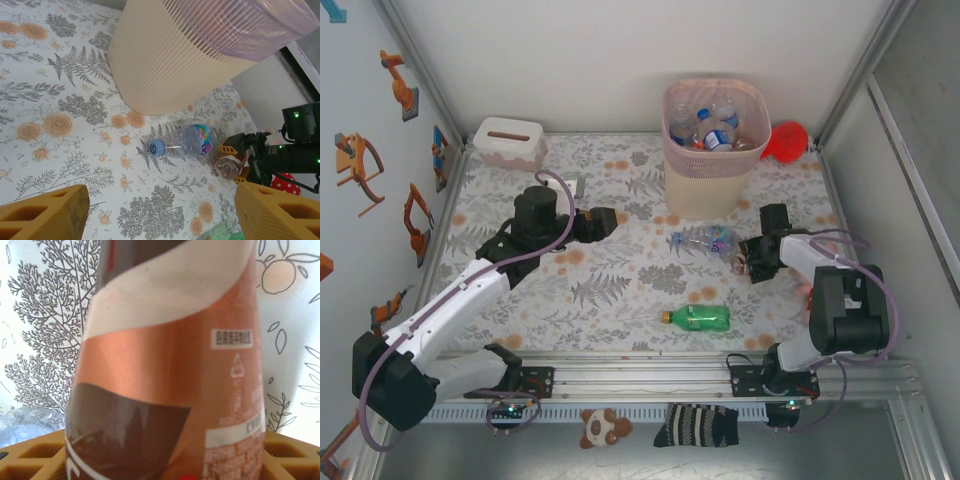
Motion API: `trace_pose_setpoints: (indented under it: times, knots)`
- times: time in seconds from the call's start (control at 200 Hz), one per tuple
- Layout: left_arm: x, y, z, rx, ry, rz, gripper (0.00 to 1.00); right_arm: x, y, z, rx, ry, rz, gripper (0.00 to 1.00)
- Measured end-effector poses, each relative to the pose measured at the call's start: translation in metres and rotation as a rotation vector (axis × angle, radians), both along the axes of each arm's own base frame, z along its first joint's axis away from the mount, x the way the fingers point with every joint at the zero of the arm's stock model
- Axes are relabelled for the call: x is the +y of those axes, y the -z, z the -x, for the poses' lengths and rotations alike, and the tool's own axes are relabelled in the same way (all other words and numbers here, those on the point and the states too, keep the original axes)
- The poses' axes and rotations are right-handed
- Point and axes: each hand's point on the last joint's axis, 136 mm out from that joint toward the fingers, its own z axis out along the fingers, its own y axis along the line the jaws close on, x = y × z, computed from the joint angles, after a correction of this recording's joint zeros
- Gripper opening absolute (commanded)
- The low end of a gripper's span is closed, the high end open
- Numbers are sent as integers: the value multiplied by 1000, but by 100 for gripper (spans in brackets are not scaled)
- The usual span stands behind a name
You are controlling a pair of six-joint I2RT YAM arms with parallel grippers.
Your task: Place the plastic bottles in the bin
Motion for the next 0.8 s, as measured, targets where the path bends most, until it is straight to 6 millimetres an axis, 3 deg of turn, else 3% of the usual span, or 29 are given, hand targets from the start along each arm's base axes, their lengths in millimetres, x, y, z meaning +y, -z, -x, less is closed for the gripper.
trace_pose_setpoints:
  times: [0.33, 0.801]
  knots:
    - [0, 1, 0, 2, 0, -2, 76, -10, -32, 2, -76, -33, 67, 61]
    - [-1, -4, -2, -2, 2, -3, 76, -37, -147, -33, -280, -360, 408, 60]
